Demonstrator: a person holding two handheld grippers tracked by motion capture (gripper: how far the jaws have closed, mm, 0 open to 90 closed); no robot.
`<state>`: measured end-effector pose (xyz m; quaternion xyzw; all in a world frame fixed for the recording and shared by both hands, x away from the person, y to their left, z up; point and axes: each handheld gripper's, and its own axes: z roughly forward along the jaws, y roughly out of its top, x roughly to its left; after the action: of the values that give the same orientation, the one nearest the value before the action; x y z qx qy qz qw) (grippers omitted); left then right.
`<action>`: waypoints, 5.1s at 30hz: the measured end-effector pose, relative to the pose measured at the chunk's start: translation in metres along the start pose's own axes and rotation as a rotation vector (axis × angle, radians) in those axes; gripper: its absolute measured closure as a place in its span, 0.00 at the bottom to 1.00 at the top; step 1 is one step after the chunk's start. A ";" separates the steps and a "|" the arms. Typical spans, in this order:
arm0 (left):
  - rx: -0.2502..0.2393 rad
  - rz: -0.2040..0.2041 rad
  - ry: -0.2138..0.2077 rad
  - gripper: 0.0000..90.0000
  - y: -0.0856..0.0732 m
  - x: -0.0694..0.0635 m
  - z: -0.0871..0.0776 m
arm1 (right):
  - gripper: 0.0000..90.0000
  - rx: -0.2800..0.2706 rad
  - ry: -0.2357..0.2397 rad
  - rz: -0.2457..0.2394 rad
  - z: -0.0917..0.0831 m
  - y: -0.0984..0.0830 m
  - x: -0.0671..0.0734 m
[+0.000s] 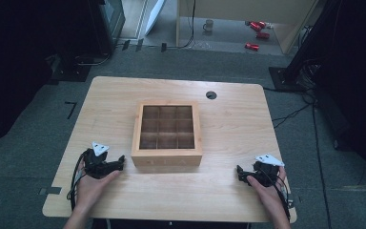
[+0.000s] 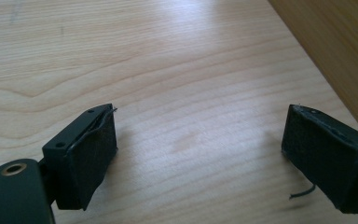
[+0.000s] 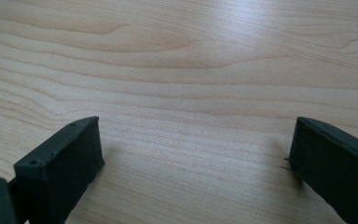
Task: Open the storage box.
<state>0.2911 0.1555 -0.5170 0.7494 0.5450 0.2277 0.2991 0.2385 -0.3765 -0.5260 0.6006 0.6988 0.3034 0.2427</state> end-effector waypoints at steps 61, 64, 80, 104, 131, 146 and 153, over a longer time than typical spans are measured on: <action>-0.180 0.092 -0.406 0.76 0.011 -0.035 -0.044 | 0.08 -0.052 0.019 0.035 -0.009 0.005 0.003; -0.178 0.094 -0.398 0.76 0.012 -0.036 -0.045 | 0.08 -0.098 0.047 0.043 -0.020 0.013 0.011; -0.173 0.090 -0.391 0.76 0.015 -0.036 -0.046 | 0.08 -0.164 0.164 -0.039 -0.035 0.042 0.071; -0.180 0.063 -0.413 0.60 0.014 -0.026 -0.047 | 0.15 -0.181 0.262 -0.104 -0.016 0.054 0.125; -0.160 0.084 -0.359 0.75 0.024 -0.034 -0.046 | 0.16 -0.159 0.265 -0.114 -0.007 0.050 0.130; -0.176 0.081 -0.371 0.75 0.030 -0.033 -0.051 | 0.20 -0.214 0.262 -0.120 -0.003 0.062 0.138; -0.191 0.061 -0.381 0.74 0.031 -0.031 -0.052 | 0.19 -0.239 0.253 -0.158 -0.004 0.067 0.141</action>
<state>0.2683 0.1293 -0.4582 0.7634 0.4314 0.1415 0.4595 0.2597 -0.2315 -0.4717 0.4679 0.7275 0.4375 0.2458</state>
